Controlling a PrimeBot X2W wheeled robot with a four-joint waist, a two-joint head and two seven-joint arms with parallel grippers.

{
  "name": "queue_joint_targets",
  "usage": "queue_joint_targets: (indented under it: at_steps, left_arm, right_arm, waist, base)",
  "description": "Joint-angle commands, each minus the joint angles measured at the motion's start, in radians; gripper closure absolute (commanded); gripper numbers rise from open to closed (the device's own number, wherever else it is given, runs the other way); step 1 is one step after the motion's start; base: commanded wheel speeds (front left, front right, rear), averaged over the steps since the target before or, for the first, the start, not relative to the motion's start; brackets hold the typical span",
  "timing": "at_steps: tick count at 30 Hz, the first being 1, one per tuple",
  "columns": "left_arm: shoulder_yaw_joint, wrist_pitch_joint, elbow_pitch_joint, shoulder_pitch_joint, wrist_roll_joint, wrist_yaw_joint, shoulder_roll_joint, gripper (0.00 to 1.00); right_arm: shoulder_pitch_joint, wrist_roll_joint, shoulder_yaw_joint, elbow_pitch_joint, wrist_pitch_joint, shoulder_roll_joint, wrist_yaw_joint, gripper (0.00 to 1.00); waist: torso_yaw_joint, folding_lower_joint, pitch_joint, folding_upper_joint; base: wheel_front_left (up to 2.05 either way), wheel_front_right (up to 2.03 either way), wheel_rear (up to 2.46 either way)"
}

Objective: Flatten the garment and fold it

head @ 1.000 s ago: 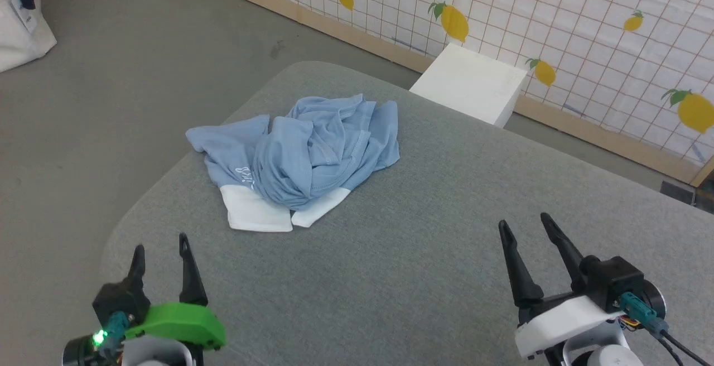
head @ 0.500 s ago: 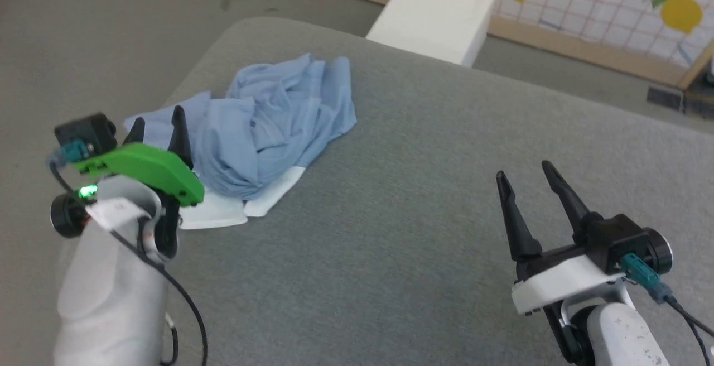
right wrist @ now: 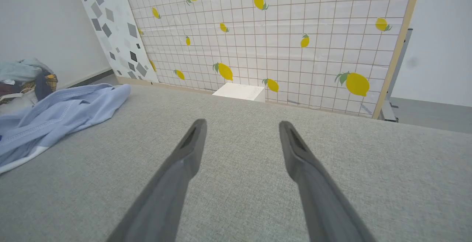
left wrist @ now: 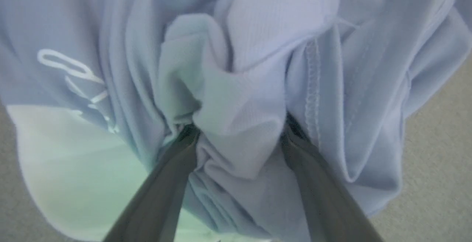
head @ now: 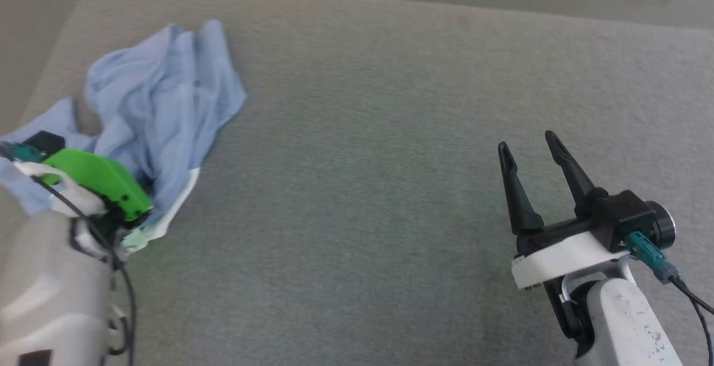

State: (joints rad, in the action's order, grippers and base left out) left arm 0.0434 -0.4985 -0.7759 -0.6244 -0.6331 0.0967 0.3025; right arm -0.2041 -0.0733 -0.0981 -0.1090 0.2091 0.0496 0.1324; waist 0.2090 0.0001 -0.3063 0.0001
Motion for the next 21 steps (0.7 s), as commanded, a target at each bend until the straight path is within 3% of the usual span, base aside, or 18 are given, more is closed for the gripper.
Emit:
queue_joint_targets:
  at_steps: [1, 2, 4, 6, 8, 12, 16, 21]
  left_arm:
    - [-0.026, -0.075, -0.037, 0.048, -0.007, -0.004, -0.014, 0.0]
    - [-0.031, -0.109, -0.039, 0.059, -0.013, -0.008, -0.014, 0.45]
    - [-0.039, -0.149, -0.023, 0.077, -0.02, -0.023, -0.008, 1.0]
    - [-0.044, -0.123, 0.014, 0.092, -0.008, -0.034, 0.01, 1.0]
    - [-0.038, -0.026, 0.068, 0.097, 0.019, -0.036, 0.035, 1.0]
    - [-0.021, 0.251, 0.172, 0.078, 0.099, -0.026, 0.083, 1.0]
    - [-0.043, 0.438, 0.263, 0.038, 0.172, -0.03, 0.101, 1.0]
    - [-0.1, 0.538, 0.371, -0.011, 0.234, -0.041, 0.089, 1.0]
  right_arm:
    - [-0.007, -0.01, 0.005, -0.009, 0.011, 0.001, -0.002, 0.0]
    - [-0.005, -0.013, 0.009, -0.015, 0.014, 0.001, -0.002, 0.0]
    - [0.0, -0.02, 0.014, -0.028, 0.02, 0.001, -0.002, 0.0]
    - [0.006, -0.027, 0.014, -0.04, 0.026, 0.001, -0.002, 0.0]
    - [0.011, -0.037, 0.01, -0.051, 0.031, 0.001, -0.002, 0.0]
    - [0.029, -0.052, 0.005, -0.069, 0.038, 0.001, -0.002, 0.0]
    - [0.058, -0.06, 0.012, -0.078, 0.042, 0.001, -0.002, 0.0]
    - [0.101, -0.06, 0.034, -0.081, 0.043, 0.001, -0.002, 0.0]
  waist:
    - [-0.073, -0.0001, -0.054, -0.0001]
    - [-0.071, -0.0001, -0.043, -0.0001]
    - [-0.062, -0.0001, -0.014, -0.0001]
    - [-0.051, -0.0001, 0.022, -0.0001]
    - [-0.043, -0.0001, 0.063, -0.0001]
    - [-0.036, -0.0001, 0.155, -0.0001]
    - [-0.049, -0.0001, 0.228, -0.0001]
    - [-0.091, -0.0001, 0.293, -0.0001]
  base:
    - [0.0, 0.0, 0.0]
    - [0.0, 0.0, 0.0]
    - [0.0, 0.0, 0.0]
    - [0.0, 0.0, 0.0]
    - [0.0, 0.0, 0.0]
    - [0.0, 0.0, 0.0]
    - [0.0, 0.0, 0.0]
    - [0.0, 0.0, 0.0]
